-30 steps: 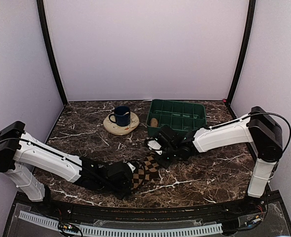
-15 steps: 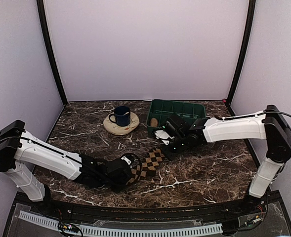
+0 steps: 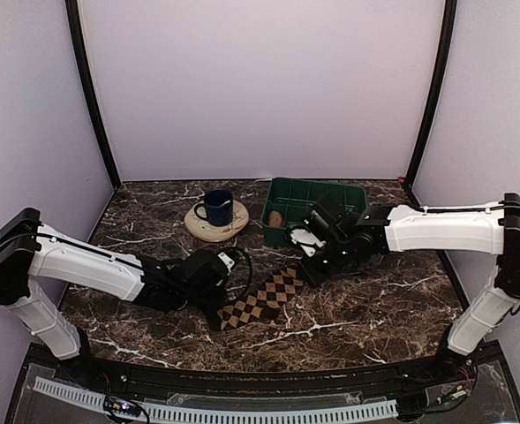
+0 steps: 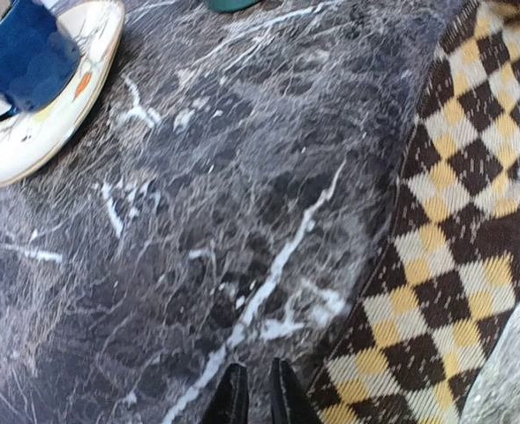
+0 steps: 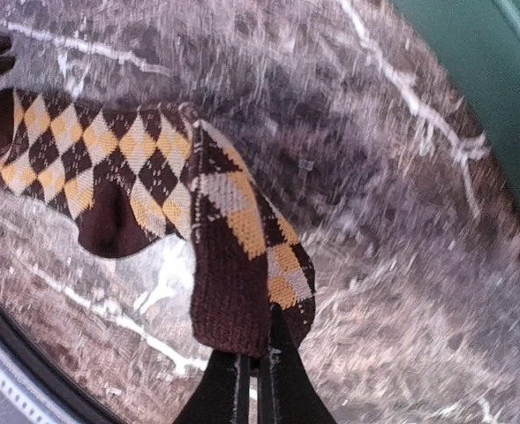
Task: Roll the socks
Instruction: Pick up the sock from the center of the board.
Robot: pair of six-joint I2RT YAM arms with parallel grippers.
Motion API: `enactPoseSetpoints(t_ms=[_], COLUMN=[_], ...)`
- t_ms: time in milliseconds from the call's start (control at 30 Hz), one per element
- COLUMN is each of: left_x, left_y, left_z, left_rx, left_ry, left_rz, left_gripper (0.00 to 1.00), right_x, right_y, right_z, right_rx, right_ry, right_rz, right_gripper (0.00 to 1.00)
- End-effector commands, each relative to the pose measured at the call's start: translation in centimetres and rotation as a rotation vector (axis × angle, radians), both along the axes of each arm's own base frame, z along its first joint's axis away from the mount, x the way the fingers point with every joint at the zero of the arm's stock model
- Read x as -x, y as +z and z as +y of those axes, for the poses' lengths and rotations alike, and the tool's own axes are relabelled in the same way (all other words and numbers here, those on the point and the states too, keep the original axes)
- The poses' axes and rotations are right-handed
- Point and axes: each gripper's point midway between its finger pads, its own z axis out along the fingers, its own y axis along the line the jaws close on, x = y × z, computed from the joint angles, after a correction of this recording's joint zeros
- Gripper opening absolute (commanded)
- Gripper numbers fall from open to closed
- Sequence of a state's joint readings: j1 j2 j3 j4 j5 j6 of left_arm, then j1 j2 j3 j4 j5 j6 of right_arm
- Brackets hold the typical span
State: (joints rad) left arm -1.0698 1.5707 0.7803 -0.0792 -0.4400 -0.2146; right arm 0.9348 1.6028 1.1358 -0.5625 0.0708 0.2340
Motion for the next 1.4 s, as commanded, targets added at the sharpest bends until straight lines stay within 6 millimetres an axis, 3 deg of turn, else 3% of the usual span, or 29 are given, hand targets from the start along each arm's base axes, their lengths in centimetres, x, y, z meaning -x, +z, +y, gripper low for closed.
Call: enactPoseSetpoints(t_ms=[0,200,433,567,700,1033,1367], left_x=[-0.4,1.5,5.2,8.0,9.6,9.6,8.4], left_y=[1.9,3.9,5.3,4.1,1.6,-2.0,-4.1], left_z=[-2.0,-1.1,-1.4,-2.2,-2.8,-2.1,-1.1], left_rx=[0.066,0.189,0.299,0.255,0.214,0.126,0.041], left_ry=[-0.054,-0.036,-0.098,-0.153,-0.166,-0.094,-0.025], left_rz=[-0.009,0.049,0.126,0.182,0.243,0.279,0.243], left_gripper=[0.13,0.15,0.19,0.19,0.18,0.14,0.12], right_x=[1.2,2.0,3.5,3.6,2.8,2.9,3.3], right_y=[1.1,1.6,1.1,0.7,0.5,0.8,1.0], right_z=[-0.7,-2.1,-3.7,-4.3,-5.1,-6.9,-5.5], right_rx=[-0.051,-0.047,-0.069,-0.077,-0.088,-0.157,-0.222], right_ry=[-0.05,-0.125,-0.212,-0.257,-0.314,-0.411,-0.389], right_rz=[0.05,0.091,0.152,0.151,0.136,0.134,0.177], right_gripper=[0.0,0.0,0.0,0.0,0.0,0.0,0.0])
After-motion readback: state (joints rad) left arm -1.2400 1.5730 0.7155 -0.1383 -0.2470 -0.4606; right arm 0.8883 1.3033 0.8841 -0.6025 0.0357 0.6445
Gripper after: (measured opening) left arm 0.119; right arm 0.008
